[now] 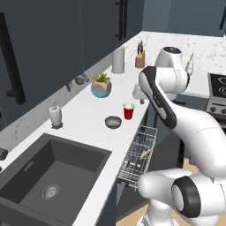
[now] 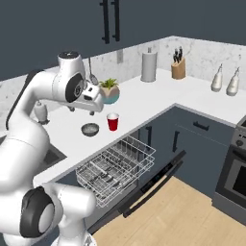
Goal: Pick up the cup and bowl from the counter, place them in the dishwasher, and close the dishwasher door.
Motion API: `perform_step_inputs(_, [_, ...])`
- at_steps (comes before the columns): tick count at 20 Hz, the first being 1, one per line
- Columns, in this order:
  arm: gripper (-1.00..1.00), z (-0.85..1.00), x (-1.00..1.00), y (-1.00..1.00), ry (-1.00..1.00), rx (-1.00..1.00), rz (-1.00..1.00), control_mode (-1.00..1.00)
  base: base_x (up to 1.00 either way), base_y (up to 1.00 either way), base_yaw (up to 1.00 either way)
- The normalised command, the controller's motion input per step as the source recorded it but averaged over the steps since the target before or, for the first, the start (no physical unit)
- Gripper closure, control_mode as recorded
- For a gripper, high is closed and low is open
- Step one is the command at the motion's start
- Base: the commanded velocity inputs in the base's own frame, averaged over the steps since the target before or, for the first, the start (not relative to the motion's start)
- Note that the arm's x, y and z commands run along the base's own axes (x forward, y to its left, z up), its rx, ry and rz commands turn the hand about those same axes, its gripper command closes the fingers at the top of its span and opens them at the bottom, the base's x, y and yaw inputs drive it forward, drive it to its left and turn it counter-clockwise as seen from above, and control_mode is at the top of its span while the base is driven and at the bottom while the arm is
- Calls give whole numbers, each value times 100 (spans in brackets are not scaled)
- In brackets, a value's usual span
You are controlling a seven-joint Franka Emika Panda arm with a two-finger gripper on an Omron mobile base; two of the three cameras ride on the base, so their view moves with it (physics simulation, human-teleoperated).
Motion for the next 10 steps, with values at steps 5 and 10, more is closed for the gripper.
perform_step_inputs(5, [-100,-26,93,-20,4,5,-11,-100,0,0,0])
perform_step_inputs(10, [-100,-58,99,-14,2,5,-5,-100,0,0,0])
